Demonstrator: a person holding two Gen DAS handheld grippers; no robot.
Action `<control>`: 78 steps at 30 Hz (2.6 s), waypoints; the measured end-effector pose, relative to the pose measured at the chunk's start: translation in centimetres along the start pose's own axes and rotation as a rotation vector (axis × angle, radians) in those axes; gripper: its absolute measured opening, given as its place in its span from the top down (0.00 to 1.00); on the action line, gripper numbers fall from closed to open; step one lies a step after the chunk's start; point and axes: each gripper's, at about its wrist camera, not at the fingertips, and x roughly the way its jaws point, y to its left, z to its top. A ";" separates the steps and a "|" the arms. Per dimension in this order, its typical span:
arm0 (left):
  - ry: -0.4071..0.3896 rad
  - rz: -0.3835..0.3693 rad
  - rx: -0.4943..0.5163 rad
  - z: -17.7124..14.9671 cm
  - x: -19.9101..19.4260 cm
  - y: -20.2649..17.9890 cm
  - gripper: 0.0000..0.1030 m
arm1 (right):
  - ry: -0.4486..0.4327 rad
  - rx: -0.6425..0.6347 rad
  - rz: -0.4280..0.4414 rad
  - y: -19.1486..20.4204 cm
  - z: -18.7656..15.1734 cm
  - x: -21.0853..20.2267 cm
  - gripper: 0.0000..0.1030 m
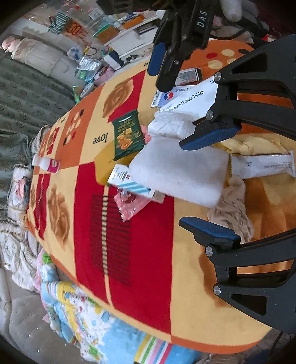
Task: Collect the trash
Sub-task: 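Grasp the white foam block with the left tool while the right tool grasps a white crumpled tissue, then carry the foam block and tissue over the black bin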
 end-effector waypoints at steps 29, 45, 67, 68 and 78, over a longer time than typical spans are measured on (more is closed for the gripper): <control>-0.122 -0.041 -0.018 1.1 -5.8 2.5 0.68 | 0.031 -0.225 0.094 5.4 0.0 3.3 0.75; -0.186 -0.027 0.098 2.6 -6.2 -5.5 0.68 | -0.126 -0.138 0.070 1.6 0.3 -4.9 0.75; -0.175 -0.123 0.279 2.9 -3.9 -19.2 0.68 | -0.219 0.075 -0.120 -11.1 -4.3 -12.6 0.74; -0.174 -0.127 0.283 2.9 -3.7 -19.7 0.68 | -0.221 0.085 -0.131 -11.7 -4.6 -12.9 0.74; -0.119 -0.213 0.362 2.0 -1.5 -26.9 0.68 | -0.240 0.216 -0.239 -18.7 -7.9 -16.3 0.75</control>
